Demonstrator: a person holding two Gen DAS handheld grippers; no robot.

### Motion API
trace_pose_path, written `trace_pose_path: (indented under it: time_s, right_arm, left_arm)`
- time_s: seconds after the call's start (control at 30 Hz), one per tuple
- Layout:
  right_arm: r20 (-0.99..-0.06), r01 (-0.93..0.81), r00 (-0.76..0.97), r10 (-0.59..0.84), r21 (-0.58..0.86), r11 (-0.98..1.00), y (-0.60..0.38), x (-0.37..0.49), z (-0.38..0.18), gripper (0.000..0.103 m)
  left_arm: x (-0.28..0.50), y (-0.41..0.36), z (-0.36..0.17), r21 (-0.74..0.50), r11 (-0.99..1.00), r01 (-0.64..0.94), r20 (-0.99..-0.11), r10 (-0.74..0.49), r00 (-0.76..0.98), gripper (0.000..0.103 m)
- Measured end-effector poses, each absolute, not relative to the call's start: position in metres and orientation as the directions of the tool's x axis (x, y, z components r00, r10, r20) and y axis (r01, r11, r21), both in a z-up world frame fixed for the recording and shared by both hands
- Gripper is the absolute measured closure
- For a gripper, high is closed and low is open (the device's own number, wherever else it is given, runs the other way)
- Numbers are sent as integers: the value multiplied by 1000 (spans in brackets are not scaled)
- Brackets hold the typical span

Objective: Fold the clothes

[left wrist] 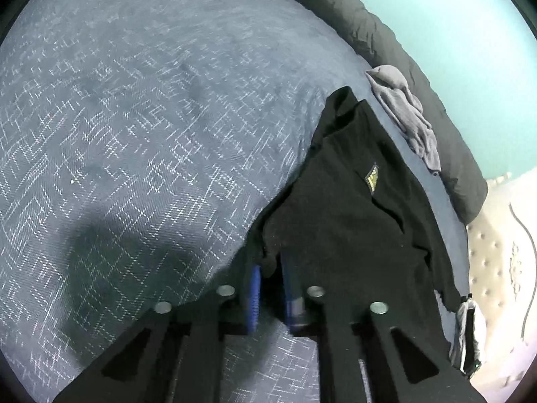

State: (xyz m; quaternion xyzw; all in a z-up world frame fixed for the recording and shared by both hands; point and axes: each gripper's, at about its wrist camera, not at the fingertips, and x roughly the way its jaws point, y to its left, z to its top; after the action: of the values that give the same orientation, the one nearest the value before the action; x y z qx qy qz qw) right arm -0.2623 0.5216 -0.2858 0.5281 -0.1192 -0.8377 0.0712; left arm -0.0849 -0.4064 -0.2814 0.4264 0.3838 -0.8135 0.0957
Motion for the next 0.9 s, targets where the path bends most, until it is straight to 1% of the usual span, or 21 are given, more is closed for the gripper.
trace_pose_path:
  time_s: [0.07, 0.3, 0.47, 0.7, 0.73, 0.77, 0.8, 0.87, 0.9]
  right_arm:
    - [-864, 1, -441, -244, 271, -963, 521, -261, -279, 96]
    - [-843, 44, -474, -254, 265, -963, 522, -255, -238, 96]
    - [-837, 52, -487, -251, 259, -965, 532, -248, -220, 96]
    - [-870, 28, -440, -220, 231, -972, 527, -252, -256, 96]
    - [-877, 17, -433, -211, 226, -974, 526, -254, -261, 93]
    - [-886, 2, -423, -190, 209, -978, 526, -256, -265, 91]
    - [-894, -8, -419, -158, 177, -984, 525, -257, -267, 89]
    - [-893, -15, -438, -103, 122, -992, 523, -257, -261, 79]
    - [-891, -19, -448, -75, 94, -995, 522, -257, -258, 76]
  left_arm:
    - [-83, -405, -271, -543, -694, 473, -762, 169, -625, 97]
    - [-67, -403, -239, -557, -698, 451, -744, 177, -644, 97]
    - [-58, -401, -251, -552, -688, 471, -765, 192, -615, 97]
    - [-50, -402, -271, -541, -665, 515, -794, 201, -574, 96]
    - [-50, -404, -272, -535, -661, 526, -800, 196, -568, 92]
    - [-50, -405, -273, -529, -657, 537, -806, 190, -561, 90]
    - [-50, -407, -274, -523, -652, 549, -811, 184, -555, 90]
    - [-48, -413, -269, -490, -660, 570, -829, 150, -539, 90]
    - [-47, -418, -261, -472, -672, 571, -833, 128, -538, 90]
